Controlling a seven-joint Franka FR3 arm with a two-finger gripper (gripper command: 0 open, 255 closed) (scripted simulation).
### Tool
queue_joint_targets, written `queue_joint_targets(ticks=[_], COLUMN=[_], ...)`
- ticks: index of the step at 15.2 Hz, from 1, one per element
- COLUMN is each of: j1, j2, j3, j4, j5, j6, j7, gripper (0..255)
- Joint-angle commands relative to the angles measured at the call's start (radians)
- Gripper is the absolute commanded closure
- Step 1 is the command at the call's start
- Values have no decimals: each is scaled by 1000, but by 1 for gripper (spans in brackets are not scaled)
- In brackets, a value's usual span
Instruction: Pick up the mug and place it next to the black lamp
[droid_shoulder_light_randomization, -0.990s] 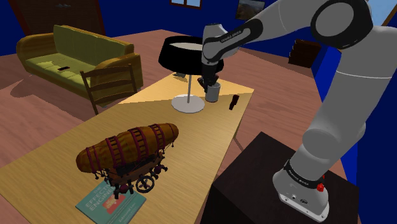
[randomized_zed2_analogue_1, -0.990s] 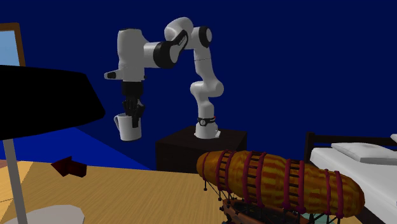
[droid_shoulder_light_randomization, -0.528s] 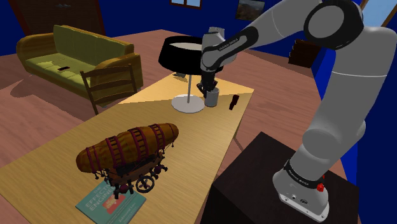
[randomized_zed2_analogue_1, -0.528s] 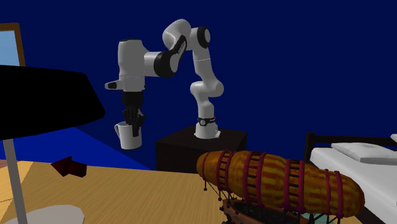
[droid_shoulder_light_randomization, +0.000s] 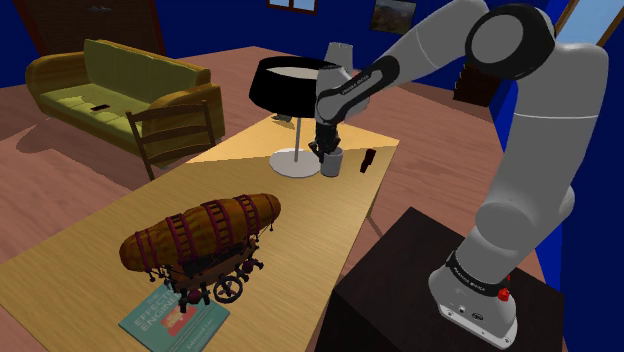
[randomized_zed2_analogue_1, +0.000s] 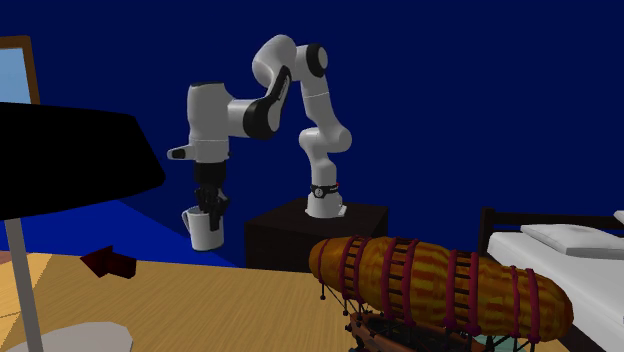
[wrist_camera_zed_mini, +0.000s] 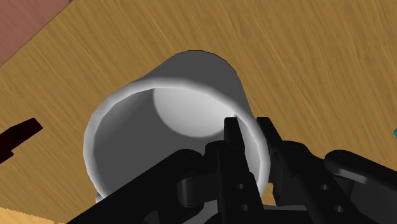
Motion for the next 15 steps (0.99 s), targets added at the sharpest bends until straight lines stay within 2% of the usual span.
queue_joint_targets(ticks=[1, 15], j1=[3, 20], j2=[25, 166], j3=[-3, -28], j4=[5, -1], j5=[-7, -52], j6=[20, 165], j7=[7, 44], gripper=[255, 255])
